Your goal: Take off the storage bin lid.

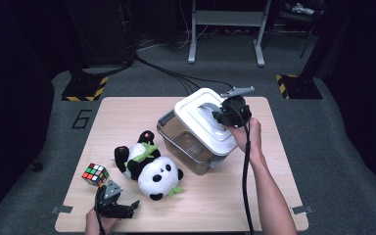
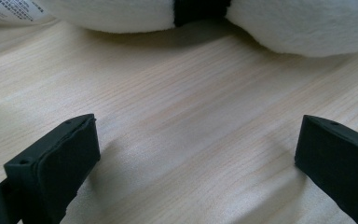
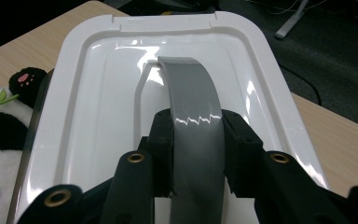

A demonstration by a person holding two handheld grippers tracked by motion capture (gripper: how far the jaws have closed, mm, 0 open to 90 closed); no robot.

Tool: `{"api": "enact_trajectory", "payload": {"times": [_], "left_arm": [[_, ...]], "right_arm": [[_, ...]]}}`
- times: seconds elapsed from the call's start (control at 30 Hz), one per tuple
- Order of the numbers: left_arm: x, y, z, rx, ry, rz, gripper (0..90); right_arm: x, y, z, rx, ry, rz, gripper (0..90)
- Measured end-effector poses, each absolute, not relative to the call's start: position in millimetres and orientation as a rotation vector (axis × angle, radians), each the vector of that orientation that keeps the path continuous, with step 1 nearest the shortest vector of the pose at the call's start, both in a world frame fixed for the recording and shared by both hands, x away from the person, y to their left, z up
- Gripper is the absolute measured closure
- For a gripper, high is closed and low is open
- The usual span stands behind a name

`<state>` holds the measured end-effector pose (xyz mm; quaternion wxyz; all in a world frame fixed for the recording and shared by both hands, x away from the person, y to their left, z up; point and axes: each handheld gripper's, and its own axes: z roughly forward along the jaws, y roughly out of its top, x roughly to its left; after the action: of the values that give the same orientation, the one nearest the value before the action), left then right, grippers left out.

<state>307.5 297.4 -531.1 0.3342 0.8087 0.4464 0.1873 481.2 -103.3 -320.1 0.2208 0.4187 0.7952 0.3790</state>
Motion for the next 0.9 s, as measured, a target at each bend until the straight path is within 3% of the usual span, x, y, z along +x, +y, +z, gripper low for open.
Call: {"api": "enact_trajectory", "payload": {"times": [0.9], "left_arm": [[307.5, 297.1, -531.4, 2.106, 1.166, 0.497, 0.0]], "right_arm": [[482.8, -158.1, -316.9, 1.250, 2.090, 1.017, 67.1]]}}
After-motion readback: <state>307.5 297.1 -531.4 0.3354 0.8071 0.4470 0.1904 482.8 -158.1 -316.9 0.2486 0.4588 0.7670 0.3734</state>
